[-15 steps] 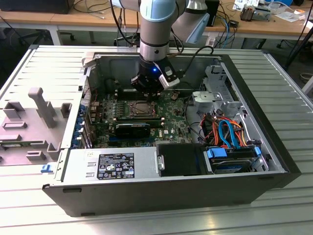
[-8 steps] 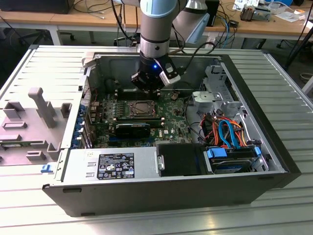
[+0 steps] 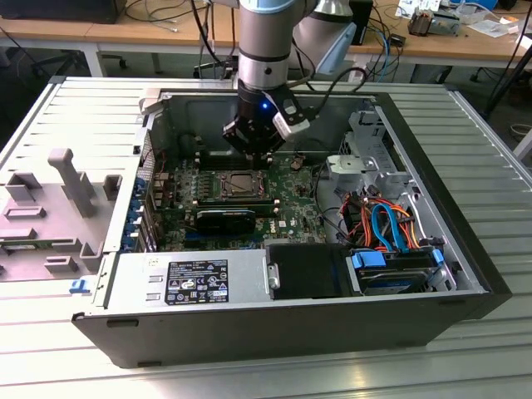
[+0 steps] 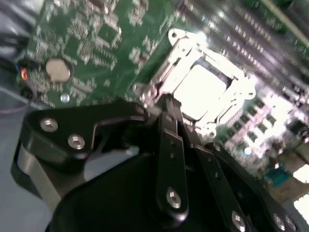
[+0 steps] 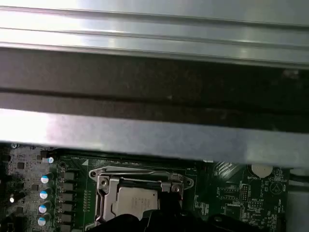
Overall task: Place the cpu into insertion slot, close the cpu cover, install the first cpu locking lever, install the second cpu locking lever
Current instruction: 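Install the first cpu locking lever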
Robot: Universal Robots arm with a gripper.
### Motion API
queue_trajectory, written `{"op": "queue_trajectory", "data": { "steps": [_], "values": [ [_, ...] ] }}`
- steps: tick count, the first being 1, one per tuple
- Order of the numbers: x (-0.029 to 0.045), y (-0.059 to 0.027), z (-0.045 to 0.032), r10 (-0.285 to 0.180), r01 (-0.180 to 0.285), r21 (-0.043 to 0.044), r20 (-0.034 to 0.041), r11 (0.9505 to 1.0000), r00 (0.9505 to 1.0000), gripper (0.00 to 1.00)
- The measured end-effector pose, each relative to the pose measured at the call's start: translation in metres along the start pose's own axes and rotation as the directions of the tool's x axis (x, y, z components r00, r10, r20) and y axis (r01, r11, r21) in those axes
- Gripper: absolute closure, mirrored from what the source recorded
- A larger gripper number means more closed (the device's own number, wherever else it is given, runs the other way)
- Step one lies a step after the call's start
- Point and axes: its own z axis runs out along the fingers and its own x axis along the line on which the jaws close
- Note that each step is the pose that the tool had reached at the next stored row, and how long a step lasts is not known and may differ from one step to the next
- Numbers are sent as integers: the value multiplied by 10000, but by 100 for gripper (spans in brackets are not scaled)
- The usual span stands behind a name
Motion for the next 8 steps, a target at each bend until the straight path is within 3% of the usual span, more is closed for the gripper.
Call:
{"op": "queue_trajectory", "data": {
  "steps": [6, 8],
  "values": [
    [16, -202, 9, 14, -14, 1, -5, 10000, 10000, 89],
    [18, -233, 11, 23, -23, -1, -5, 10000, 10000, 89]
  ]
}}
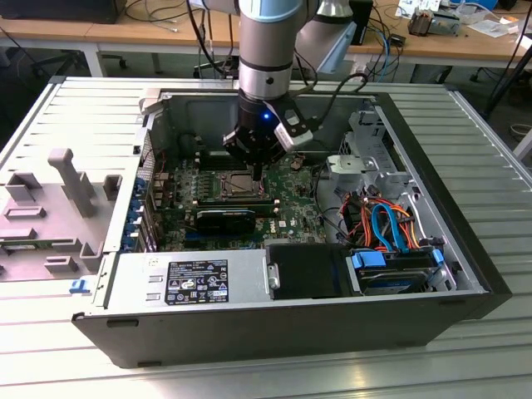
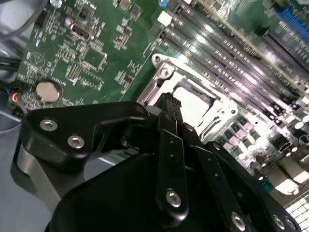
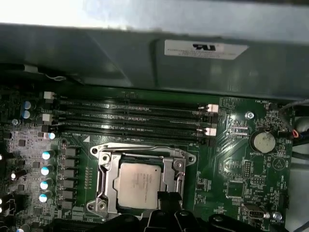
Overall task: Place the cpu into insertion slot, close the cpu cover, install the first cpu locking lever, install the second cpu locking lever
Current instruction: 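Install the first cpu locking lever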
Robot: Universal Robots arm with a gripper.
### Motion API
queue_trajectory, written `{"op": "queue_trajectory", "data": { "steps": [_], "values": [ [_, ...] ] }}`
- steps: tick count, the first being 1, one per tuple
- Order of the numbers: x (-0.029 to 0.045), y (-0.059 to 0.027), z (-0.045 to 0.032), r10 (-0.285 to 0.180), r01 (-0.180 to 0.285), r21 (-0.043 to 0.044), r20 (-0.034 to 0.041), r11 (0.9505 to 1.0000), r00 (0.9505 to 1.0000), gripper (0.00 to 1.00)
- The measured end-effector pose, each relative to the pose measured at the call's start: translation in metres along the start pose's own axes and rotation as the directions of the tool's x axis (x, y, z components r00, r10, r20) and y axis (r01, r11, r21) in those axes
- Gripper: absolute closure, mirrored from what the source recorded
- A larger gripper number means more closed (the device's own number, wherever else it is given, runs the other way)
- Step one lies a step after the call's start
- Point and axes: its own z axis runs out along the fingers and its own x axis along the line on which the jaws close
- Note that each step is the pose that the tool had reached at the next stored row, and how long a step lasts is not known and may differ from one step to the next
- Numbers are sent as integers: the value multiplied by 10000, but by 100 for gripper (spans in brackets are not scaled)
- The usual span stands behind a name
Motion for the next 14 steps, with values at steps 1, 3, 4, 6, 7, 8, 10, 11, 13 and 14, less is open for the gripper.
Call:
{"op": "queue_trajectory", "data": {
  "steps": [1, 3, 4, 6, 7, 8, 10, 11, 13, 14],
  "values": [
    [0, -5, -8, 1, -1, 3, -2, 10000, 10000, 89],
    [2, -10, -67, 4, -4, 2, -1, 10000, 10000, 89],
    [2, -12, -110, 4, -4, 1, -1, 10000, 10000, 89],
    [3, -16, -195, 2, -2, 1, -1, 10000, 10000, 89],
    [5, -19, -259, 2, -2, 1, -1, 10000, 10000, 89],
    [5, -20, -293, 2, -2, 1, -1, 10000, 10000, 89],
    [6, -22, -326, 2, -2, -3, 0, 10000, 10000, 89],
    [6, -22, -326, 1, -1, -4, 0, 10000, 10000, 89],
    [6, -22, -327, 2, -2, -3, -1, 10000, 10000, 89],
    [6, -22, -327, 2, -2, -2, -1, 10000, 10000, 89]
  ]
}}
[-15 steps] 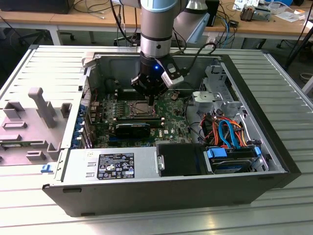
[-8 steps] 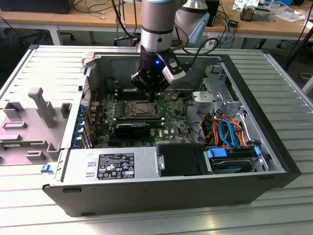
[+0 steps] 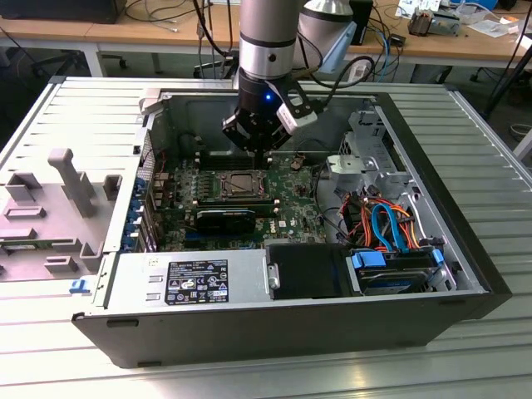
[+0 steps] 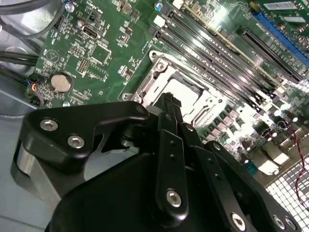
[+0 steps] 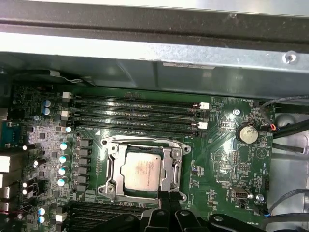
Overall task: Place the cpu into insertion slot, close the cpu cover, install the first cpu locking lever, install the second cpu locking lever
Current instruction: 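Install the first cpu locking lever, then install the second cpu locking lever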
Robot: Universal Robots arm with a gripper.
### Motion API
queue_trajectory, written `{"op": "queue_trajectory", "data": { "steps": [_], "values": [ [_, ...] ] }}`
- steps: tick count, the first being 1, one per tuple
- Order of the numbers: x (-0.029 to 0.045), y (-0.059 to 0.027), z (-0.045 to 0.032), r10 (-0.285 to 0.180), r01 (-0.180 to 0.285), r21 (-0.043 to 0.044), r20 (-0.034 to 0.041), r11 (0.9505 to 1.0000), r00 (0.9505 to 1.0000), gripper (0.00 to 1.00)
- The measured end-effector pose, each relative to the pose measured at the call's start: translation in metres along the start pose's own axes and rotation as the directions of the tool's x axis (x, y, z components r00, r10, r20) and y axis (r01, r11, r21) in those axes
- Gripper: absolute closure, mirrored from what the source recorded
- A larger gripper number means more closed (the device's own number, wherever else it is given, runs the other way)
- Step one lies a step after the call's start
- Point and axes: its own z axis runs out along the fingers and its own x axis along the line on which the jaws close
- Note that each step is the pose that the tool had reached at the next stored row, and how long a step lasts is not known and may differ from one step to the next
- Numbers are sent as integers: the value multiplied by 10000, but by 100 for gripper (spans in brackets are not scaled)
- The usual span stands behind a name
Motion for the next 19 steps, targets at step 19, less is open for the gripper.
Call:
{"op": "queue_trajectory", "data": {
  "steps": [19],
  "values": [
    [4, -236, 38, 271, -271, -8, -12, 9996, 9996, 89]
  ]
}}
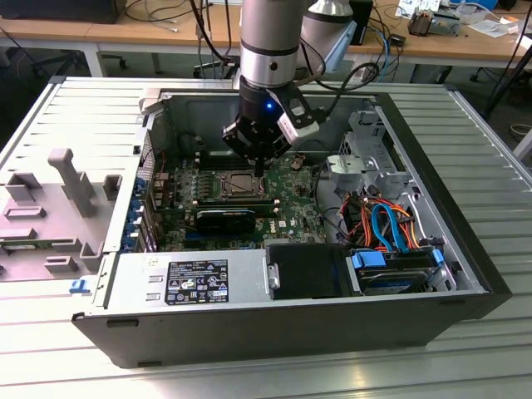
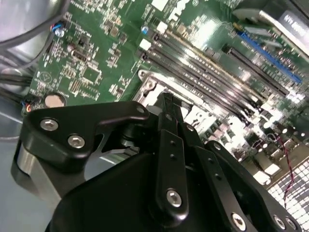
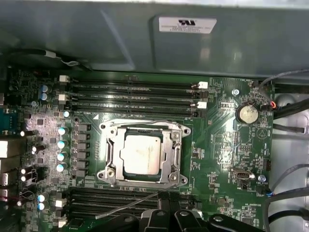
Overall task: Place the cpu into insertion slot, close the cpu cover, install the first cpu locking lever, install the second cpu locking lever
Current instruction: 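Install the second cpu locking lever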
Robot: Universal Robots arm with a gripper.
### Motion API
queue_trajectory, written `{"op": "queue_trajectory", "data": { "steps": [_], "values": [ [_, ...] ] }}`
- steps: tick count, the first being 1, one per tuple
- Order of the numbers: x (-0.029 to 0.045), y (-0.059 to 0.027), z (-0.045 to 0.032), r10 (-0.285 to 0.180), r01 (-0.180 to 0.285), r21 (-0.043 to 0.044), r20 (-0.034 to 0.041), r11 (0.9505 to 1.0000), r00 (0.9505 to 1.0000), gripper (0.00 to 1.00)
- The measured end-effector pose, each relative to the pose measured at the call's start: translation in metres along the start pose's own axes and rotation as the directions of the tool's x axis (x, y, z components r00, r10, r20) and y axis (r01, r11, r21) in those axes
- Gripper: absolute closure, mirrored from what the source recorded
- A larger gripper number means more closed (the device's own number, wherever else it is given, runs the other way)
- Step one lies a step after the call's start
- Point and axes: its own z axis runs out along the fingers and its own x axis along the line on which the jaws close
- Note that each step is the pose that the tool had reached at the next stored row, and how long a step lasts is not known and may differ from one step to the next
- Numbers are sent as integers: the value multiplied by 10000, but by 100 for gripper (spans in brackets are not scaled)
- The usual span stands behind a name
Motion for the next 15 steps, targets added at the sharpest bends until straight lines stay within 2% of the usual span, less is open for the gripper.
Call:
{"op": "queue_trajectory", "data": {
  "steps": [11, 12, 14, 15],
  "values": [
    [-5, -78, 162, 2, -2, 1, -2, 10000, 10000, 89],
    [-4, -83, 180, -40, 40, 1, 0, 10000, 10000, 89],
    [-5, -90, 231, -404, 404, 9, 17, 9992, 9992, 89],
    [-5, -92, 253, -411, 411, 10, 17, 9992, 9992, 89]
  ]
}}
